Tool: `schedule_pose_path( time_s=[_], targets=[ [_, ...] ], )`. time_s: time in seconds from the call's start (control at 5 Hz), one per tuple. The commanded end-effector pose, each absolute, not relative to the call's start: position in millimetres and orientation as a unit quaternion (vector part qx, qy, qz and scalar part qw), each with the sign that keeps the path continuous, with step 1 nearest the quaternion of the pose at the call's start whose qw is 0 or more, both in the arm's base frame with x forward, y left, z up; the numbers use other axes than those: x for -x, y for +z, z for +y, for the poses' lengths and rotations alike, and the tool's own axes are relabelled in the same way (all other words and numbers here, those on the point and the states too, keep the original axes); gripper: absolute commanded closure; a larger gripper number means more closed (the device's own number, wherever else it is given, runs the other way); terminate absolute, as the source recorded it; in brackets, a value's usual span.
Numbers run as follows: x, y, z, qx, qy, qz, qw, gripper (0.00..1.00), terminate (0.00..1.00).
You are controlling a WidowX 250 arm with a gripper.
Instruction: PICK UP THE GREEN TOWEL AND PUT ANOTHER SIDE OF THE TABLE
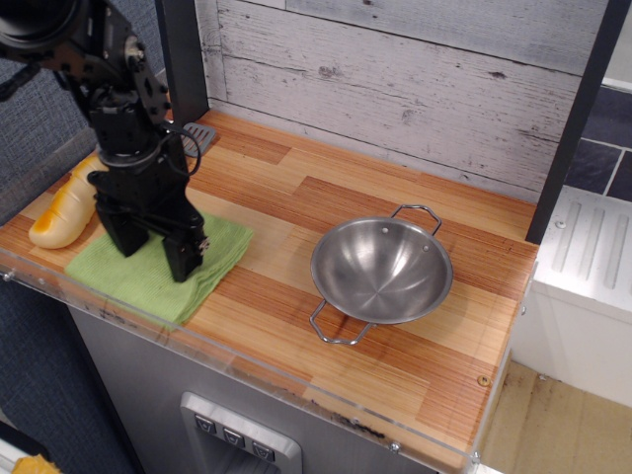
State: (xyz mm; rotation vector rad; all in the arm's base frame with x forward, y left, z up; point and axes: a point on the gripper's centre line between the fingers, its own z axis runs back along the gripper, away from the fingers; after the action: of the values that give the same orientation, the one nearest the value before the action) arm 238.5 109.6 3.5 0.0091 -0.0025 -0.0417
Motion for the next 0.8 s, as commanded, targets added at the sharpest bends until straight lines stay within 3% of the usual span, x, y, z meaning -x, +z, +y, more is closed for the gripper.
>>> schedule_pose_path(
  time_s=[0.0, 0.2, 0.6],
  targets=[
    [-262.8, 30.3, 108.5, 0.048, 0.001, -0.026, 0.999, 0.0, 0.0],
    [-273.2, 56.4, 104.8, 0.062, 0.002, -0.056, 0.996, 0.0, 0.0],
    [-249.5, 103.1, 101.1, 0.032, -0.021, -0.1, 0.994, 0.0, 0.0]
  ],
)
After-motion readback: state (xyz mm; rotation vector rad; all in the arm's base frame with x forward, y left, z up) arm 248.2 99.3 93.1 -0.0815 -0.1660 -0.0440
